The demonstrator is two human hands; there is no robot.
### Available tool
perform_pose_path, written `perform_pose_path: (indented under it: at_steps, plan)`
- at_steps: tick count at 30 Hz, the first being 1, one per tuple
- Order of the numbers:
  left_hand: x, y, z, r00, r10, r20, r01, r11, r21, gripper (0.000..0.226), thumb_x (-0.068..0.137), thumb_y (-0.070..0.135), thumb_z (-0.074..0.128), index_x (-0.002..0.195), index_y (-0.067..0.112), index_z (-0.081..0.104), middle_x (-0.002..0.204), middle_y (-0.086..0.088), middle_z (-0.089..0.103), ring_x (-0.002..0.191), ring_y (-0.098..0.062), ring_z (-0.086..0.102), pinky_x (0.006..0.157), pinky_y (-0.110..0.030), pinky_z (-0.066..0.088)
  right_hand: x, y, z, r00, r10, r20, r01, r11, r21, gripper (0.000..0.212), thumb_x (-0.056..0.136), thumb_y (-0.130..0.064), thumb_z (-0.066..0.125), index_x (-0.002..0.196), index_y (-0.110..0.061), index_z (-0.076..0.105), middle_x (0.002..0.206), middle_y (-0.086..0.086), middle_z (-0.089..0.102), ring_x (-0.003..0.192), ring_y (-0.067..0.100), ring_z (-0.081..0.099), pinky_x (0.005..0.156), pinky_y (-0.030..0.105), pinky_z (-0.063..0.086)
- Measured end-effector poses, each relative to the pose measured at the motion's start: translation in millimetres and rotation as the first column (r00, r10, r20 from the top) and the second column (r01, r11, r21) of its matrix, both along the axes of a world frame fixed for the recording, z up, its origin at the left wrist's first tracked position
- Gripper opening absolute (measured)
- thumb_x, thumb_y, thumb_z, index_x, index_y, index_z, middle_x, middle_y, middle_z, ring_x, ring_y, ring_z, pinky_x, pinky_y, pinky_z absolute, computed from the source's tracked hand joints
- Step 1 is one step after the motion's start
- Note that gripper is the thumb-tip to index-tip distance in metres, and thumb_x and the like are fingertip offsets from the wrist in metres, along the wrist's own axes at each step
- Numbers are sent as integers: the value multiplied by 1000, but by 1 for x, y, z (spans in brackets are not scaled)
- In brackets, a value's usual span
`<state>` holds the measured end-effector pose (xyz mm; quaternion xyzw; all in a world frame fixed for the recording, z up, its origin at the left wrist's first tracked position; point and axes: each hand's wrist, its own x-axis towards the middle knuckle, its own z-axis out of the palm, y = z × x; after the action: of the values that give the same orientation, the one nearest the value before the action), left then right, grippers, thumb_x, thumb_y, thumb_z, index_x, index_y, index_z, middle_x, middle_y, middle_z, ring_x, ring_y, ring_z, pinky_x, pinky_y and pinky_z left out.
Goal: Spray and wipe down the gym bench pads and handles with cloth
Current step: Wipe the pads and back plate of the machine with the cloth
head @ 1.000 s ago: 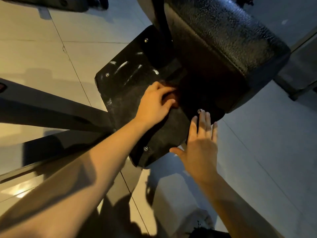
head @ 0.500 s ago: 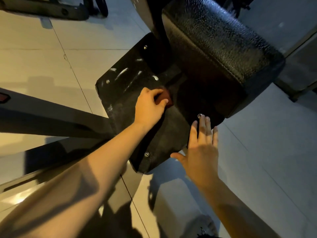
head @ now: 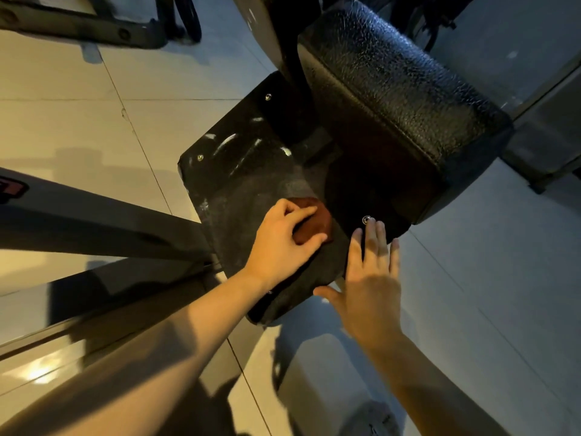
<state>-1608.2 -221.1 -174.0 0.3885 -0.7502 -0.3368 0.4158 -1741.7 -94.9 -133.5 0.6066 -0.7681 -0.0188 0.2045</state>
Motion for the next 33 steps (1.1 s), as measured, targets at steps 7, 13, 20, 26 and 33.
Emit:
perform_pose_path:
  at_steps: [7,13,20,26,33]
  plan:
    - [39,26,-17,980,-98,170,85,993,85,60,85,36,79,141,23,61,115,6,50,109,-14,53,99,-29,45,2,-4,1,999,-43,5,42,998,41,133,59,-78,77,153,4,33,164,28,22,154,40,16,123,54,7]
    - [66,27,17,998,-39,52,3,831,557,25,87,30,79,111,24,75,106,5,72,101,-17,69,97,-40,55,17,-2,24,991,-83,105,72,992,105,97,81,-63,74,152,-6,41,164,23,24,155,38,14,124,55,13]
    - [81,30,65,999,32,-42,12,634,773,39,82,32,84,110,8,72,103,-9,76,96,-23,71,77,-35,54,46,-5,51,350,-47,935,87,996,17,20,95,-32,71,95,-13,74,87,2,75,86,23,71,80,41,59]
    - [93,42,104,983,-133,-124,176,539,824,13,91,13,70,104,13,71,109,-11,72,101,-23,67,76,-30,56,60,-12,71,-13,-66,998,49,997,67,20,91,-22,77,108,-13,74,90,5,77,85,20,75,83,33,62]
    - [122,34,134,962,-266,-55,203,567,799,14,91,6,69,104,10,73,105,-15,75,107,-31,69,90,-40,58,71,-15,86,-65,-47,997,18,999,49,14,89,-12,78,101,-15,72,86,4,76,80,18,75,79,33,62]
